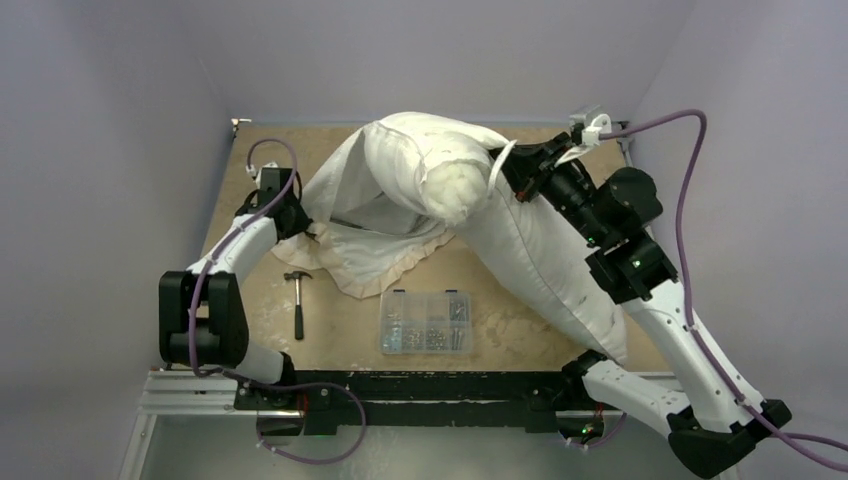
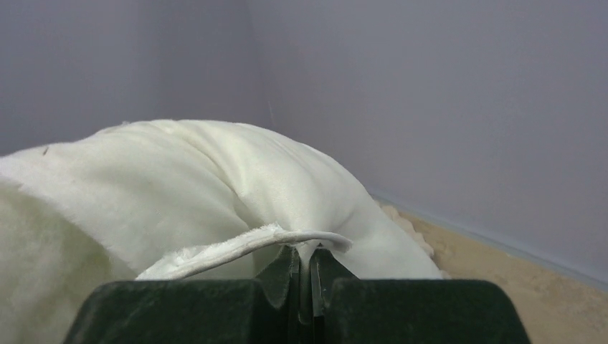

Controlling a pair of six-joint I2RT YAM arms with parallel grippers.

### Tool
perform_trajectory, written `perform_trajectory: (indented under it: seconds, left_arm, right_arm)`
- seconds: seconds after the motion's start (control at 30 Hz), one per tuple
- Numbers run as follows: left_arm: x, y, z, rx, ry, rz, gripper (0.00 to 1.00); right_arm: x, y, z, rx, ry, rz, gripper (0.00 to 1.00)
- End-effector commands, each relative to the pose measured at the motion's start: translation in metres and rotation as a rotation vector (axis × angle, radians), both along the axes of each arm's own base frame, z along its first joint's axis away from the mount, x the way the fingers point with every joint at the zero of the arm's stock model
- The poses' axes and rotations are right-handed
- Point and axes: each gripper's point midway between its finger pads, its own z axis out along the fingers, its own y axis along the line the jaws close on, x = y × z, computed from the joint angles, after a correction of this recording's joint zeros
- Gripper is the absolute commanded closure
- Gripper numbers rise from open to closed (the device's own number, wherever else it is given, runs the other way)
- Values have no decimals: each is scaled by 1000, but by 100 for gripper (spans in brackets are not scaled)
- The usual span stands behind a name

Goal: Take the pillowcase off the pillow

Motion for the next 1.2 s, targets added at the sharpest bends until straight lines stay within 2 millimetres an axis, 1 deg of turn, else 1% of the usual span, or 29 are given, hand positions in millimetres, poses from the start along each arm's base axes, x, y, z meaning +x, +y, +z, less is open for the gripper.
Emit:
perform_trajectory:
  seconds: [0.0,0.13,0.17,0.2,0.27,0.33,0.4,0.5,0.53,0.57,0.6,0.63,0.67,0.7,0.77,0.8,0.83,0.87,0.9,0.93,1.0,1.1,1.13,1.17]
  left_arm:
    - [32,22,10,-85,-57,54,100]
    - [45,37,6,-147,-62,101,100]
    - [49,41,10,-150,-74,112,100]
    - [53,44,11,-150,-79,118,100]
    - [61,48,21,-148,-101,123,100]
    - [71,47,36,-156,-140,120,100]
    - [84,46,55,-166,-195,108,100]
    - [108,39,91,-195,-278,66,100]
    - [116,34,106,-209,-301,38,100]
    - [129,27,133,-223,-346,-2,100]
    - [136,19,148,-234,-364,-34,100]
    - [143,11,168,-238,-392,-72,100]
    - [150,0,183,-243,-410,-110,100]
    - [154,-15,205,-243,-444,-158,100]
    - [158,-41,240,-241,-508,-247,100]
    - [157,-60,256,-246,-540,-307,100]
    - [155,-77,268,-255,-564,-360,100]
    - [153,-90,275,-264,-581,-402,100]
    - [150,-100,278,-271,-595,-437,100]
    - [148,-107,276,-275,-600,-456,100]
    - [145,-108,256,-278,-577,-450,100]
    - [135,-98,204,-258,-466,-393,100]
    - [128,-94,183,-255,-418,-368,100]
    - [116,-91,158,-259,-361,-340,100]
  right_arm:
    - [-47,-12,96,93,-317,65,100]
    - [-53,-21,102,110,-330,38,100]
    - [-51,-25,103,122,-324,14,100]
    - [-47,-31,104,143,-311,-26,100]
    - [-27,-54,100,204,-243,-185,100]
    - [-2,-73,84,236,-154,-342,100]
    - [22,-90,61,260,-50,-492,100]
    - [52,-107,26,260,81,-687,100]
    - [58,-114,22,268,102,-739,100]
    - [64,-122,18,281,119,-796,100]
    - [68,-129,15,289,133,-847,100]
    - [72,-137,15,303,139,-897,100]
    - [75,-146,12,317,148,-964,100]
    - [77,-154,13,333,152,-1007,100]
    - [78,-173,15,358,148,-1103,100]
    - [78,-181,14,366,149,-1148,100]
    - [78,-189,13,367,149,-1195,100]
    - [78,-196,10,365,152,-1241,100]
    - [79,-201,4,356,161,-1278,100]
    - [80,-203,-1,344,170,-1302,100]
    - [87,-204,-18,324,198,-1324,100]
    - [105,-197,-53,287,247,-1302,100]
    - [111,-194,-68,272,268,-1289,100]
    - [119,-188,-90,239,298,-1269,100]
